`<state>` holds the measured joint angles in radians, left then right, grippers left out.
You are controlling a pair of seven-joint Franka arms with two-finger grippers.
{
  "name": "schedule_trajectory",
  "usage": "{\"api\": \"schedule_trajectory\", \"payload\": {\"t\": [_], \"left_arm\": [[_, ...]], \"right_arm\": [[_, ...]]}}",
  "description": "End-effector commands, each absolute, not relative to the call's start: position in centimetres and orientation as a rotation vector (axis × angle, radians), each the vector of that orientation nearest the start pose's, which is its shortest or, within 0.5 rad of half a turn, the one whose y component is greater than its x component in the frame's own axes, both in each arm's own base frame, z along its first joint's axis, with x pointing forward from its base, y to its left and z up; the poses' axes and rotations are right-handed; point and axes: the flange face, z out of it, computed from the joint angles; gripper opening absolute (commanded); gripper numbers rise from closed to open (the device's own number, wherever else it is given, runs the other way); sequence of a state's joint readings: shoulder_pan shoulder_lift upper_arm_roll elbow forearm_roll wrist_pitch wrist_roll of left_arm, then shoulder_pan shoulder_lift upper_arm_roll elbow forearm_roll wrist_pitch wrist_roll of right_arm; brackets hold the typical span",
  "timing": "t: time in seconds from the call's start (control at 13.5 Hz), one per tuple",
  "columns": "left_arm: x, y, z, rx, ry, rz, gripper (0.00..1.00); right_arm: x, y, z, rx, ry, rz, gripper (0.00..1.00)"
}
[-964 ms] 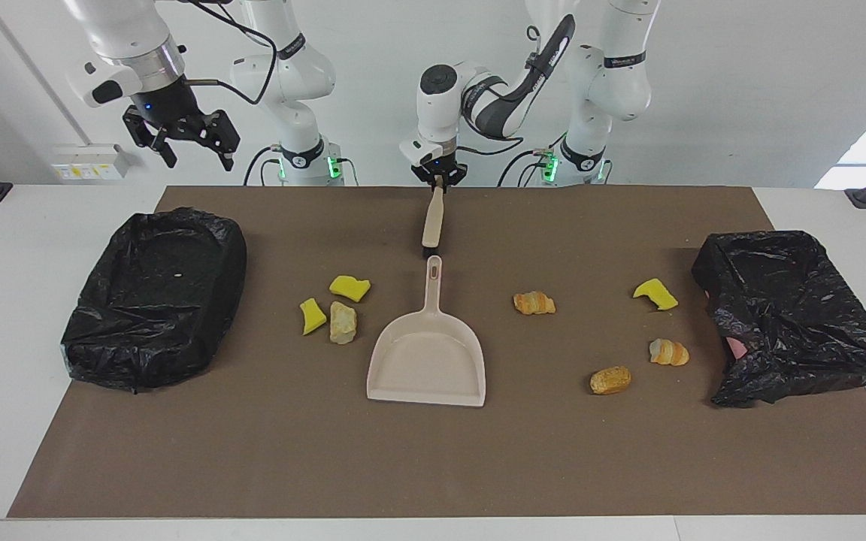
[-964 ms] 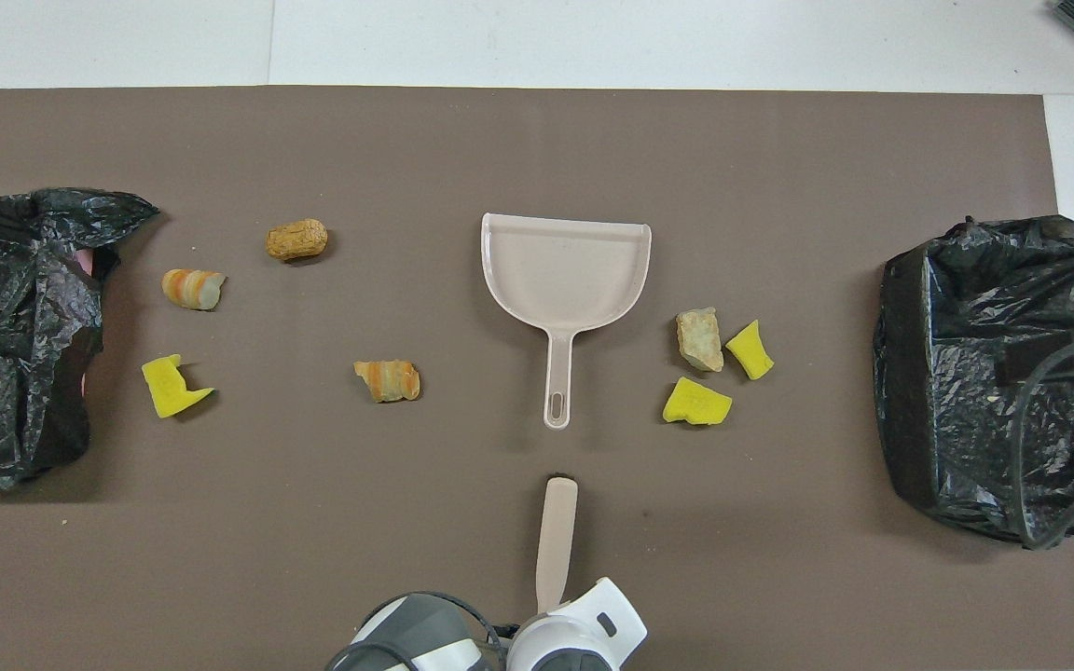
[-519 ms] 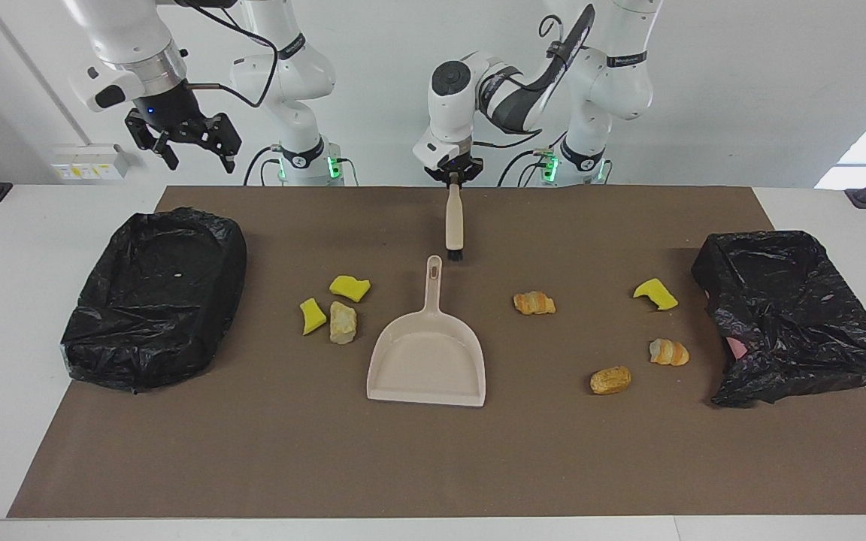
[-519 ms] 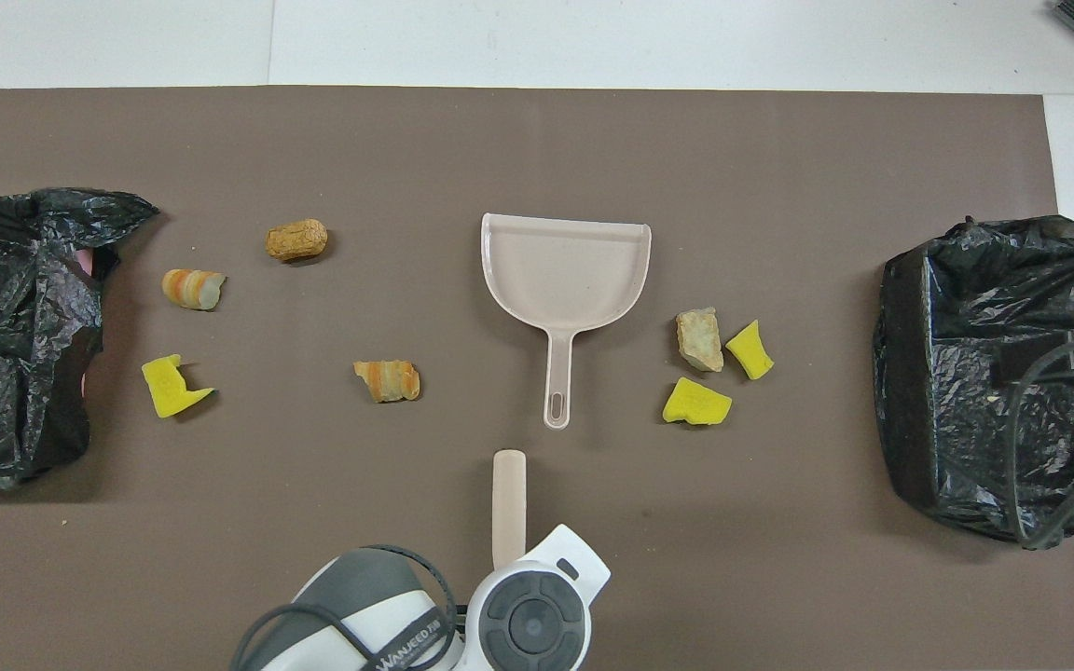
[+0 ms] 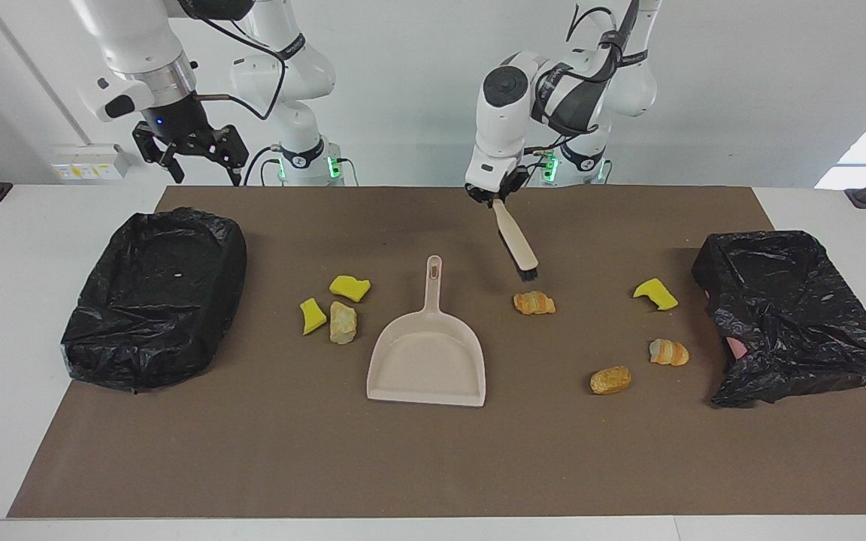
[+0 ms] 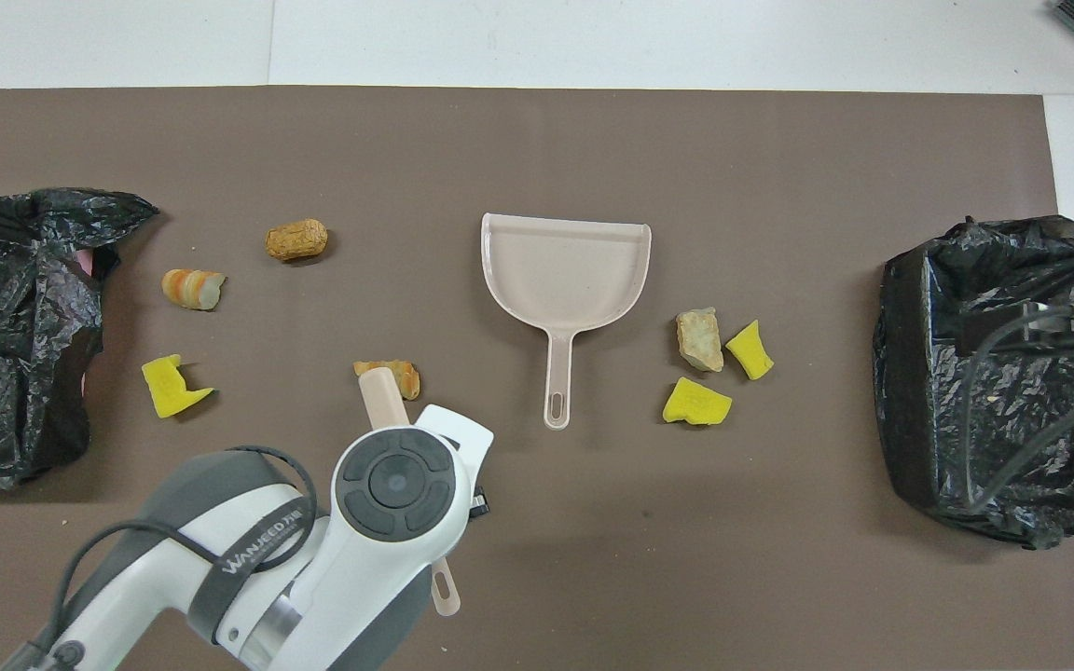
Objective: Sweep and dump trash in bin
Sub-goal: 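Lift the brush with the left gripper while the right gripper grasps the dustpan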
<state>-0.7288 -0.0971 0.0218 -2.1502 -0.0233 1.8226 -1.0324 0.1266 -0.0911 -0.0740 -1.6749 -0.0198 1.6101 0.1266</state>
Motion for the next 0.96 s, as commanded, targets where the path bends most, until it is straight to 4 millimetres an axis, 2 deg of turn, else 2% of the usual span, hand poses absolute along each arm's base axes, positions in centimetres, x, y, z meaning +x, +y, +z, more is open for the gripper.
{"api": "schedule_trajectory", "payload": {"t": [0.0,0.15,0.22,0.3,0.37,0.52,0.59,0.82,0.89], "left_arm": [[39.4,-28.1,43.2,-2.799,-0.669,0.217,0.00],[41.7,-24.0,42.7,-2.721,-0.876,0.244,0.00],[42.4,-21.7,42.3,-2.680,-0.939,0.276,0.00],[43.2,-19.2,42.0,-2.640,-0.997,0.304,0.00],[44.0,-16.7,41.9,-2.610,-1.055,0.325,0.00],[44.8,-12.5,41.1,-2.618,-1.015,0.368,0.00],[45.1,-10.1,40.8,-2.632,-0.995,0.401,0.00],[44.6,-5.1,39.1,-2.735,-0.838,0.469,0.00],[44.7,-3.7,39.0,-2.765,-0.786,0.489,0.00]], "right_arm": [[55.8,7.3,60.1,-3.146,0.201,-0.085,1.00],[58.0,12.4,56.1,-3.132,0.309,-0.070,1.00],[58.5,15.9,54.5,-3.132,0.308,-0.069,1.00],[58.3,20.1,52.5,-3.138,0.304,-0.055,1.00],[58.0,22.6,51.7,-3.126,0.342,-0.069,1.00],[57.9,26.0,50.2,-3.092,0.344,-0.093,1.00],[56.7,28.1,49.6,-3.097,0.291,-0.067,1.00],[55.9,30.4,45.2,-3.125,0.244,-0.011,1.00],[55.3,32.2,43.8,-3.121,0.197,-0.026,1.00]]}}
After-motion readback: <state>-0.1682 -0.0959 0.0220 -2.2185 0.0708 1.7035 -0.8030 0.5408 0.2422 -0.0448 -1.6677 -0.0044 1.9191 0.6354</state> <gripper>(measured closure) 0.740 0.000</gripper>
